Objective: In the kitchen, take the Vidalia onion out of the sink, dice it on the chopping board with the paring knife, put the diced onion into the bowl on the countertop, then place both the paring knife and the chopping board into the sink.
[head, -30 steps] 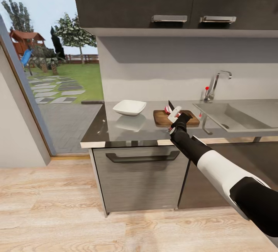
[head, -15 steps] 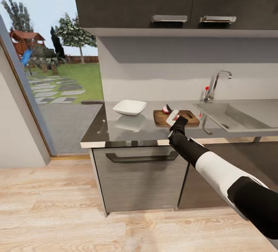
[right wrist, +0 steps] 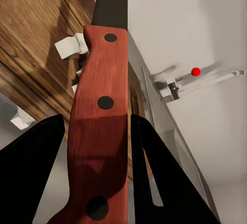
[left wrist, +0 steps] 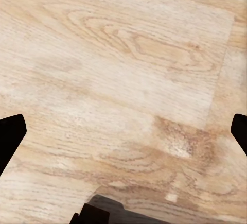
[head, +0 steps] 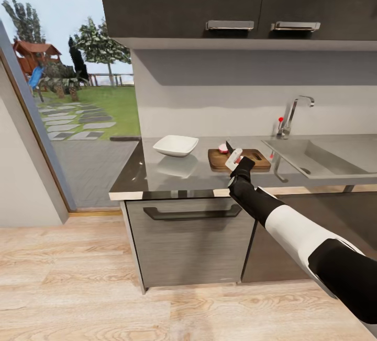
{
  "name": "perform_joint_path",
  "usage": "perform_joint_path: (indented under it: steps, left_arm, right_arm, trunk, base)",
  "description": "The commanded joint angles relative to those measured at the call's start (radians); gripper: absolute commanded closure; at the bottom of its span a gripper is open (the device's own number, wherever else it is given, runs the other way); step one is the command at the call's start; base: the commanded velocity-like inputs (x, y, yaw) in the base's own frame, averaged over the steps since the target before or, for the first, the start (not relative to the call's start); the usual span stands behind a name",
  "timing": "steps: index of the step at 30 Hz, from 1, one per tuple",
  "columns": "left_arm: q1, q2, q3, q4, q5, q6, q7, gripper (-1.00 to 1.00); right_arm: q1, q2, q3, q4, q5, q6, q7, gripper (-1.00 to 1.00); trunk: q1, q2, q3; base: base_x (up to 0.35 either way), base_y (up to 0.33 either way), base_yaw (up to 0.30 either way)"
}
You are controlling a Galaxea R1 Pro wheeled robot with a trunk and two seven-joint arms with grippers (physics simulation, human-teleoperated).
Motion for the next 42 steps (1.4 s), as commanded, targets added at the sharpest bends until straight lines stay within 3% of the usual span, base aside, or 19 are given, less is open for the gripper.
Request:
perform_joint_path:
  steps: [1,33,42]
  left_arm:
    - [-0.002,0.000,0.001,0.004,0.002,-0.007,0.001,-1.00]
    - [-0.001,0.000,0.001,0.004,0.001,-0.007,0.001,-1.00]
    - [-0.002,0.000,0.001,0.004,0.002,-0.007,0.001,-1.00]
  right_arm:
    - [-0.001,-0.001,0.007,-0.001,-0.002,0.006,0.001,1.00]
    - [0.000,0.000,0.007,0.014,-0.001,-0.008,0.003,1.00]
    - [0.000,-0.023,-0.004,-0.029,0.002,-0.050,-0.003,1.00]
  trunk:
    - [0.000,-0.001,-0.001]
    - [0.000,-0.001,-0.001]
    - [0.000,-0.001,-0.001]
  base:
    - [0.000,0.000,0.000]
    - [0.000,0.000,0.000]
    - [0.000,0.000,0.000]
